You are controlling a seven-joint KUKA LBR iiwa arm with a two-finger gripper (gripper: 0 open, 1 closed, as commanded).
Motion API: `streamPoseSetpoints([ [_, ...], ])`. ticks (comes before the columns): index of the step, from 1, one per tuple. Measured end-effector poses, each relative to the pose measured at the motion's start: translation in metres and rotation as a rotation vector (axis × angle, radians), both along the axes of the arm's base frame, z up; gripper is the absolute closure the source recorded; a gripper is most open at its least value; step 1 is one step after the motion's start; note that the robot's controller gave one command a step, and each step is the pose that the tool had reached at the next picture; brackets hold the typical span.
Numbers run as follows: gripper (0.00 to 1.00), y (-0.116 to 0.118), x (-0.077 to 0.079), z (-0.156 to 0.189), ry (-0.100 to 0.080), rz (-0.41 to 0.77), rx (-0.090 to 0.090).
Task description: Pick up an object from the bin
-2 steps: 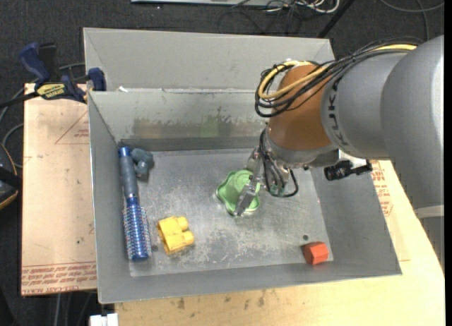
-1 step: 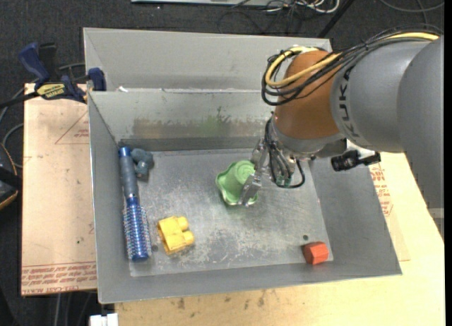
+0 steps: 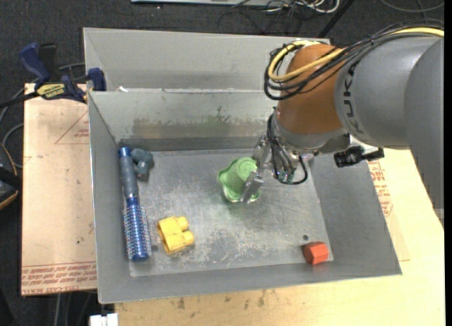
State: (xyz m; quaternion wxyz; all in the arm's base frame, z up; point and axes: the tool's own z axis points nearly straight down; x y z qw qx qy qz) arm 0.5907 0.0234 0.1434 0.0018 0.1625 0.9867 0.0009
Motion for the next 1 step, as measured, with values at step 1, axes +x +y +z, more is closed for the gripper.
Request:
streamPoseSetpoints([
  [1, 1.0, 0.0004, 0.0008, 0.0193, 0.0, 0.002, 0.0],
])
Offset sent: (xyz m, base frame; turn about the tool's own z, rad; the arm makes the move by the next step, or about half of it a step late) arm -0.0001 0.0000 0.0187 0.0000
